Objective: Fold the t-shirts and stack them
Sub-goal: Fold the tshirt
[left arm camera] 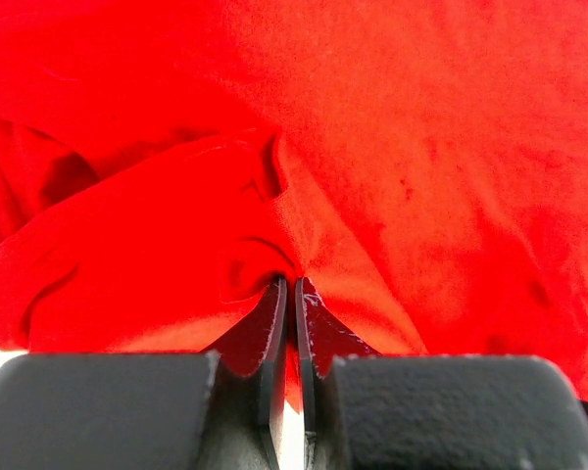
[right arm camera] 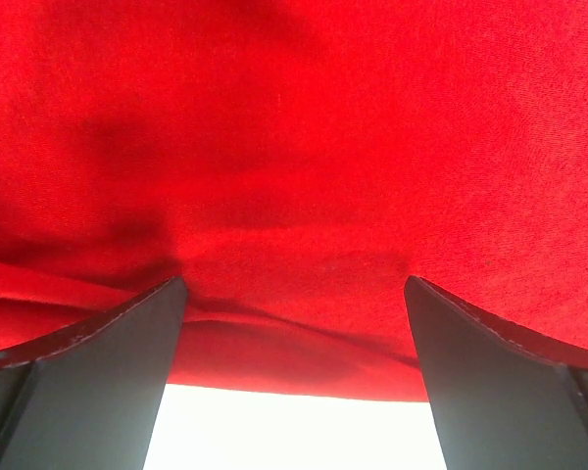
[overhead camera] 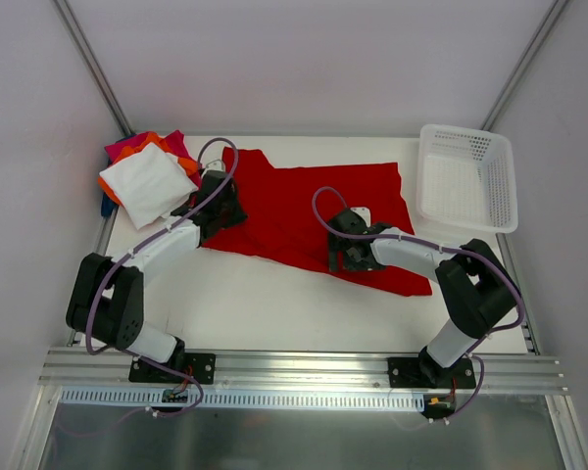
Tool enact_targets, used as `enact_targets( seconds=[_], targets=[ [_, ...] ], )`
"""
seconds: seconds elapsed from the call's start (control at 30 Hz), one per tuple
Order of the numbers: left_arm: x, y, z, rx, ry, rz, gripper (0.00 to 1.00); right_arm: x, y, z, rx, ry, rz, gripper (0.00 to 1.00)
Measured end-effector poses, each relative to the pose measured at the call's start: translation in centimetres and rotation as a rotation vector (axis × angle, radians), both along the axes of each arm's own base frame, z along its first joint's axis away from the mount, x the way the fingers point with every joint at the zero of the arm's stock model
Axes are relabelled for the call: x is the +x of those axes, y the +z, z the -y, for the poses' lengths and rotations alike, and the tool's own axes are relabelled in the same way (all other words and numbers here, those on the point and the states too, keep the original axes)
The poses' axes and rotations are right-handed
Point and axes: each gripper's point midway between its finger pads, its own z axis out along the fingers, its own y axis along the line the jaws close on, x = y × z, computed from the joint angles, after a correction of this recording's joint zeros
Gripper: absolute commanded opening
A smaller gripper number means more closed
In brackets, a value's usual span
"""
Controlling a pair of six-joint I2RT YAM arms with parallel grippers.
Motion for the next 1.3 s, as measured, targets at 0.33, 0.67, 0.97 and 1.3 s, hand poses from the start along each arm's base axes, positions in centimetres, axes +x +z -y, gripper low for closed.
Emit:
enact_targets(
  seconds=[0.33, 0.67, 0.97, 1.3],
  targets=[
    [-1.8, 1.2, -0.7, -0.001, 0.0, 0.004, 0.0, 0.0, 0.0, 0.0, 0.001, 0.0, 0.001, 0.99],
    [-1.9, 1.1, -0.7, 0.0, 0.0, 0.0, 0.0, -0.2, 0.0, 0.1, 0.005, 0.0, 0.005, 0.99],
    [-1.9, 1.1, -0.7, 0.0, 0.0, -0.001, 0.1, -0.2, 0.0, 0.1, 0.005, 0.0, 0.005, 1.0],
    [-1.9, 1.1, -0.7, -0.002, 0.002, -0.001, 0.0, -0.2, 0.0, 0.1, 0.004, -0.001, 0.005, 0.99]
  ],
)
